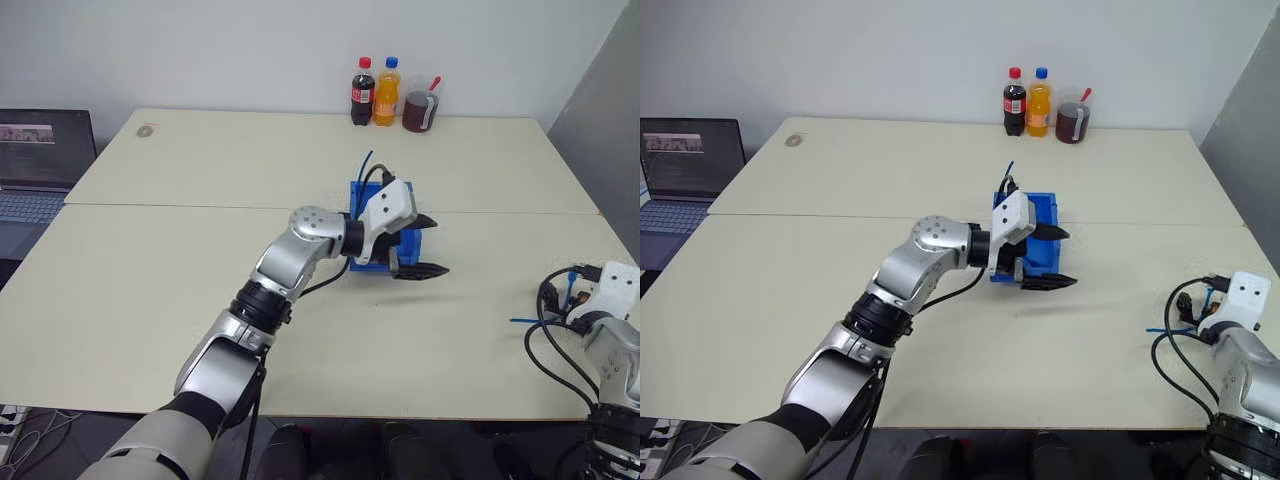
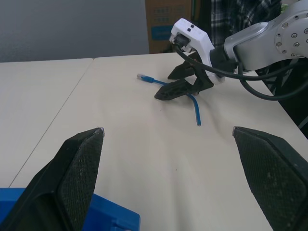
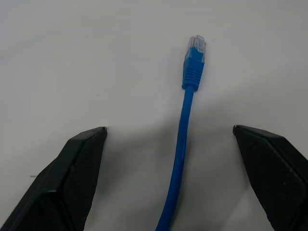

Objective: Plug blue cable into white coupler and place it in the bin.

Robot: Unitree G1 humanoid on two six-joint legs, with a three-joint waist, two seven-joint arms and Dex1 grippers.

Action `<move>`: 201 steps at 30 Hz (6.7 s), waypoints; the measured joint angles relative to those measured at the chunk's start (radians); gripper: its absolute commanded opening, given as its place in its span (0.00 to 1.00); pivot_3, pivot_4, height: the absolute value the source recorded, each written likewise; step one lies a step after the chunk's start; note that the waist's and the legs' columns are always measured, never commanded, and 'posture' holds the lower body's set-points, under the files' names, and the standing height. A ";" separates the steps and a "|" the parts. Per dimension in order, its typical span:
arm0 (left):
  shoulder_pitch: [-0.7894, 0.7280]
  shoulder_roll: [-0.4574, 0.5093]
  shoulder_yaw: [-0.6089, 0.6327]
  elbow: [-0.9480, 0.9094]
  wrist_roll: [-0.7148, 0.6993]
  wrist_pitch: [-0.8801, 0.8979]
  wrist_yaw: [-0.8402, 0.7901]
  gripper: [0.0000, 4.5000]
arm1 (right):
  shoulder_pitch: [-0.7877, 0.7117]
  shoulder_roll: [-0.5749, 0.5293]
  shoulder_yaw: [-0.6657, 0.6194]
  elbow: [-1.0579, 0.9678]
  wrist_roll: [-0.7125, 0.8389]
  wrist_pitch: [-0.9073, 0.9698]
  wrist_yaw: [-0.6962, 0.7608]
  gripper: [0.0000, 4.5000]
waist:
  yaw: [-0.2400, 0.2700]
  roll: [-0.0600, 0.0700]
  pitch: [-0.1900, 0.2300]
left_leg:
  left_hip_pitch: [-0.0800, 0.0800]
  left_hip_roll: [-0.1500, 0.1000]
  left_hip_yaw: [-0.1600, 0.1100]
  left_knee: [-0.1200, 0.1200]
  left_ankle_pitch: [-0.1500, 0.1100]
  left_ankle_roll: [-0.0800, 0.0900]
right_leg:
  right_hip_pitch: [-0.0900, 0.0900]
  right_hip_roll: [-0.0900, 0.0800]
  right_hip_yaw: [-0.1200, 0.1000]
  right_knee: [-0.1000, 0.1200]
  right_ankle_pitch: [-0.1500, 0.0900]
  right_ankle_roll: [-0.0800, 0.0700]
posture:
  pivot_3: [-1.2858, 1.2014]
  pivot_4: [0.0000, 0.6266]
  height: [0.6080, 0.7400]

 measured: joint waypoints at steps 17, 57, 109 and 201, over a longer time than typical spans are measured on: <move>0.019 0.008 0.000 -0.053 0.003 0.022 0.001 1.00 | -0.009 -0.008 -0.037 0.079 0.021 -0.075 -0.023 0.14 | -0.002 0.000 0.000 | 0.001 0.001 0.000 0.001 0.000 0.000 | 0.001 0.001 0.000 0.001 0.000 0.000 | 0.52 0.24 1.00; 1.765 0.038 0.508 -1.287 0.005 0.216 0.591 1.00 | -0.231 -0.114 0.988 0.114 -0.295 -0.988 0.961 0.01 | 0.012 -0.012 0.009 | 0.016 0.003 -0.003 0.000 0.000 0.000 | 0.016 -0.018 0.000 -0.005 -0.011 -0.008 | 0.52 0.24 1.00; 0.509 0.479 0.067 -0.150 0.002 -0.135 -0.281 0.51 | 0.243 -0.278 0.391 -0.634 0.233 -0.023 0.622 1.00 | -0.001 -0.004 0.009 | 0.009 0.002 -0.003 0.000 -0.001 0.000 | 0.010 -0.005 -0.003 0.000 -0.005 -0.001 | 0.52 0.24 1.00; 0.509 0.520 0.433 -0.603 -0.535 0.572 0.266 0.99 | -0.141 -0.251 0.494 -0.289 1.393 0.081 -0.030 0.04 | 0.001 -0.006 0.011 | -0.001 0.004 -0.004 0.000 -0.001 0.000 | 0.000 -0.004 0.000 0.000 -0.003 -0.002 | 0.52 0.24 1.00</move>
